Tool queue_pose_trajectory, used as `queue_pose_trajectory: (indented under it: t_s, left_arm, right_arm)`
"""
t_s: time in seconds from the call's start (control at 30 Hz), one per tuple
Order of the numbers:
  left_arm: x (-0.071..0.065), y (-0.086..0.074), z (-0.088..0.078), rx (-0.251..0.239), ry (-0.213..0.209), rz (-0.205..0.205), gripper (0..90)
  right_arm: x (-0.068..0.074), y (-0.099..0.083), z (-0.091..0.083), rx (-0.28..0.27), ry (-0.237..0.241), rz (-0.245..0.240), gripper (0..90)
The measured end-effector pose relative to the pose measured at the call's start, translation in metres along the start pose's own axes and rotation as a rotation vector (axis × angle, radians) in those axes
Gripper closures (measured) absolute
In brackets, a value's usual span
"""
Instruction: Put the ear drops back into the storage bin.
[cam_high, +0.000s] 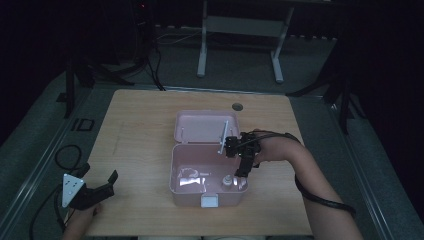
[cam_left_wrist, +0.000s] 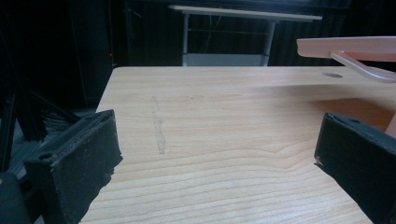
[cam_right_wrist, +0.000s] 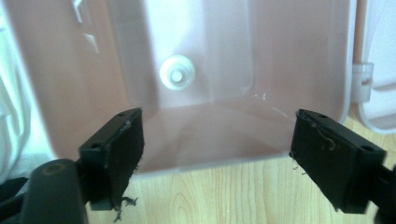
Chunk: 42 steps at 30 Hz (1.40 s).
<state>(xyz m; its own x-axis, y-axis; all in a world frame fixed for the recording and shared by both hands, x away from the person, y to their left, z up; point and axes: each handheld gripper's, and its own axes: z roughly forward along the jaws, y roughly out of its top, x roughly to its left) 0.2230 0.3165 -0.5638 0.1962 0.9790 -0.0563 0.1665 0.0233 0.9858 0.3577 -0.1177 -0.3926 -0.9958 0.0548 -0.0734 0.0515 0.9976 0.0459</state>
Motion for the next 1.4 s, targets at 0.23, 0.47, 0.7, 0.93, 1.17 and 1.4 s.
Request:
queue_pose_trajectory:
  t_s: [0.23, 0.47, 0.7, 0.93, 1.17, 1.4]
  left_arm:
    - [0.000, 0.000, 0.000, 0.000, 0.000, 0.002, 0.4]
    - [0.000, 0.000, 0.000, 0.001, 0.001, 0.003, 0.4]
    - [0.000, 0.000, 0.000, 0.001, 0.002, 0.003, 0.4]
    - [0.000, 0.000, 0.000, 0.002, 0.002, 0.004, 0.4]
    - [0.000, 0.000, 0.000, 0.002, 0.002, 0.004, 0.4]
    - [0.000, 0.000, 0.000, 0.001, 0.002, 0.004, 0.4]
  right_arm:
    - [-0.006, -0.025, -0.010, -0.038, -0.020, 0.054, 16.7]
    - [-0.009, -0.049, -0.002, -0.036, -0.011, 0.102, 17.0]
    - [-0.012, -0.071, 0.014, -0.036, -0.012, 0.154, 18.9]
    - [-0.014, -0.090, 0.033, -0.070, -0.013, 0.216, 18.5]
    - [-0.014, -0.106, 0.058, -0.103, -0.020, 0.280, 16.7]
    - [-0.012, -0.117, 0.081, -0.172, -0.048, 0.320, 15.7]
